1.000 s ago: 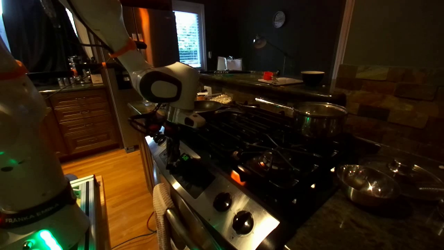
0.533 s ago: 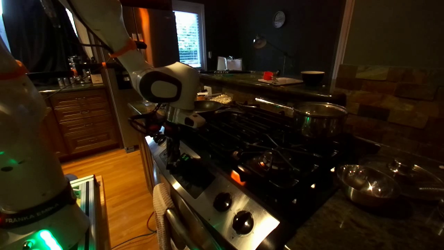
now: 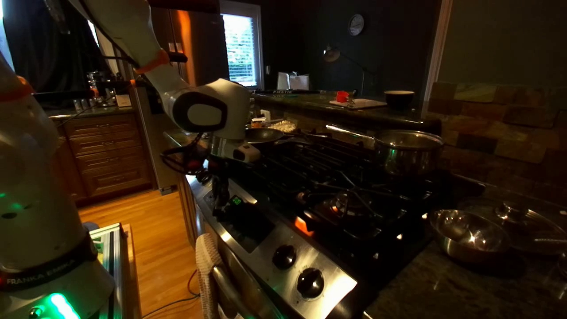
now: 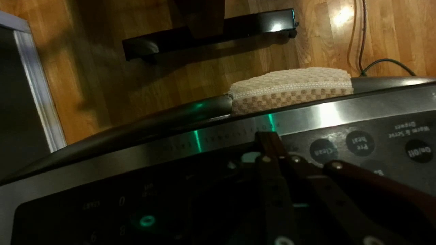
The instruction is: Press three buttons on the stove.
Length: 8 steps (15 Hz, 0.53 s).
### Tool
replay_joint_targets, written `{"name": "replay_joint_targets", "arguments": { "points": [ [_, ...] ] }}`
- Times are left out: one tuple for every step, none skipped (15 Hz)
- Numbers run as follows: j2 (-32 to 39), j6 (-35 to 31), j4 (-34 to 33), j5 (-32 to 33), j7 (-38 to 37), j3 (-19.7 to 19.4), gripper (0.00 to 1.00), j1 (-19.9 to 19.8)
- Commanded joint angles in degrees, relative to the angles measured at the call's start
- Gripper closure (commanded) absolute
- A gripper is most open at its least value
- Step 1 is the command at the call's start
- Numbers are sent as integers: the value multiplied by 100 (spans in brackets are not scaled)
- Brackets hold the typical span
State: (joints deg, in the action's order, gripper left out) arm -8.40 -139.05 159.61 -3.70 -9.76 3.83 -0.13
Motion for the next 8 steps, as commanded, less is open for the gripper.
{"name": "replay_joint_targets", "arguments": {
  "points": [
    [393,-945,11,-88,-81,30,100,143],
    [378,-506,-20,-115,-37,1,100,133],
    [316,-232,-16,208,-220,33,100,59],
    [230,4,-19,237,-193,31,100,69],
    [92,227,-33,264,-181,30,100,78],
    [9,360,-66,213,-107,13,100,94],
    [-130,584,-92,176,-28,8,100,119],
    [-236,791,-112,236,-57,22,100,126]
  ]
}}
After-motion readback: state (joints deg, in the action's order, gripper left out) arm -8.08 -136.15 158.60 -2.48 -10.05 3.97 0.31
